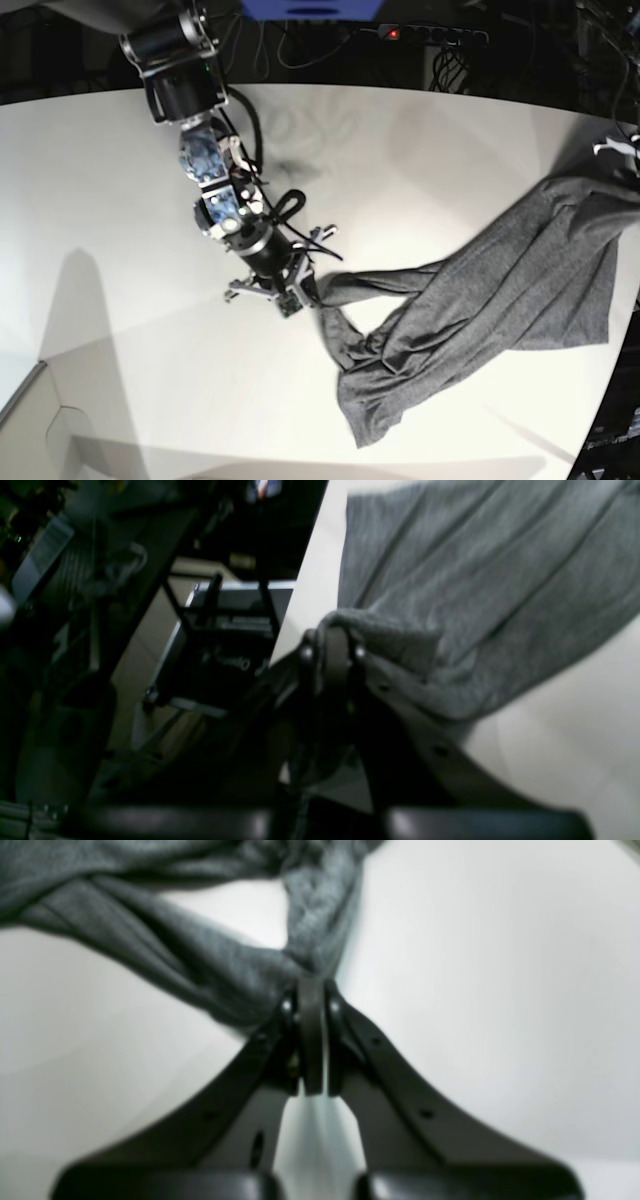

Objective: Layout the t-shirt on the table in an organized manner, then fold the t-shirt properly
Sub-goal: 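Lower the shirt and drag a fold with the right gripper, then regrasp the shirt with the right gripper and pull it outward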

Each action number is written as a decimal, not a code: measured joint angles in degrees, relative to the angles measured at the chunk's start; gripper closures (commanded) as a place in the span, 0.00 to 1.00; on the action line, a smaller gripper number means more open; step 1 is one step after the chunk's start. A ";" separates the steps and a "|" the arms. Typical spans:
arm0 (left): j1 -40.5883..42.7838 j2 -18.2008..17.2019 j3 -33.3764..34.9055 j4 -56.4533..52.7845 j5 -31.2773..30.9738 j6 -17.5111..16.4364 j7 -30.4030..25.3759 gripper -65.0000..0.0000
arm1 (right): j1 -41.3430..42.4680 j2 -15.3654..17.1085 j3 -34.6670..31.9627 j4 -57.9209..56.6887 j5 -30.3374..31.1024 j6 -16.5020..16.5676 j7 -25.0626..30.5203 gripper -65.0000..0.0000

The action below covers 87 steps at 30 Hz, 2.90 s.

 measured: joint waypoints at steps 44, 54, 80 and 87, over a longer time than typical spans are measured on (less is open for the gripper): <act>0.17 0.13 5.66 1.44 0.48 0.09 0.17 1.00 | 16.37 -1.95 -10.99 -27.76 1.05 0.68 2.75 0.60; -2.86 -0.11 4.74 1.27 0.76 0.13 0.15 1.00 | -3.43 8.98 -3.74 3.23 -0.04 0.44 -3.82 1.00; -5.60 0.98 9.40 1.16 0.33 0.11 0.20 1.00 | -35.87 13.53 20.28 28.96 -0.02 0.24 -4.33 0.56; -5.53 0.98 9.35 1.16 0.48 0.09 0.24 1.00 | -35.85 11.78 23.91 32.94 0.02 0.70 -3.67 0.35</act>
